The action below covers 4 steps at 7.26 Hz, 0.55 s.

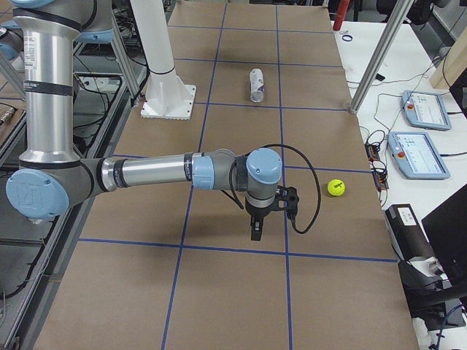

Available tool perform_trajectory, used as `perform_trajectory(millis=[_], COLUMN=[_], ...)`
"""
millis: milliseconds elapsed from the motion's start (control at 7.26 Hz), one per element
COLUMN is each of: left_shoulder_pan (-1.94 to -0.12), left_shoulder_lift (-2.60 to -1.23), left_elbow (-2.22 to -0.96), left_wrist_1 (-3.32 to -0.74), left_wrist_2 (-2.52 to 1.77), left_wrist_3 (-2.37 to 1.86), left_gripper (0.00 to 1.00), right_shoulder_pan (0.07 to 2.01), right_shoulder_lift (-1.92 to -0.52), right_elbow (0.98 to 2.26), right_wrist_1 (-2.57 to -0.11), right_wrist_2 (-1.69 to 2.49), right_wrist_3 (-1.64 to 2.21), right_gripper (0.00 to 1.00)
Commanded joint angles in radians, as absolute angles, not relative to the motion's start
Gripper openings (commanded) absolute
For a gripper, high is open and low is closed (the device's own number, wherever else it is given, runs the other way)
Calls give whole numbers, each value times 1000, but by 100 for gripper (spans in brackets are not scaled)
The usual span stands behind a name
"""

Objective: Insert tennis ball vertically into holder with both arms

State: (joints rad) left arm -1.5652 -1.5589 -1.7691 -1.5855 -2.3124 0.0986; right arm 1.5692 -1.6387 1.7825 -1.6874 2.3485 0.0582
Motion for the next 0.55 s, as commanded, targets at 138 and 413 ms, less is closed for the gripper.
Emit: perform_trajectory(millis=[138,413], left_shoulder_pan=[-1534,-1409], left_shoulder_lift=[-1677,-1765], left_elbow=[-1812,-1830], left_wrist_1=[-1657,-1657], left_wrist_2=[-2408,-2419], left_wrist_3=[95,94], left_gripper=[100,100], right_shoulder_pan=[1569,1569], right_shoulder_lift=[-1637,-1632], right_elbow=[1789,1787], right_wrist_1=[-1687,-1687], right_wrist_2=[2349,2353], right_wrist_3=[58,58], right_gripper=[99,99])
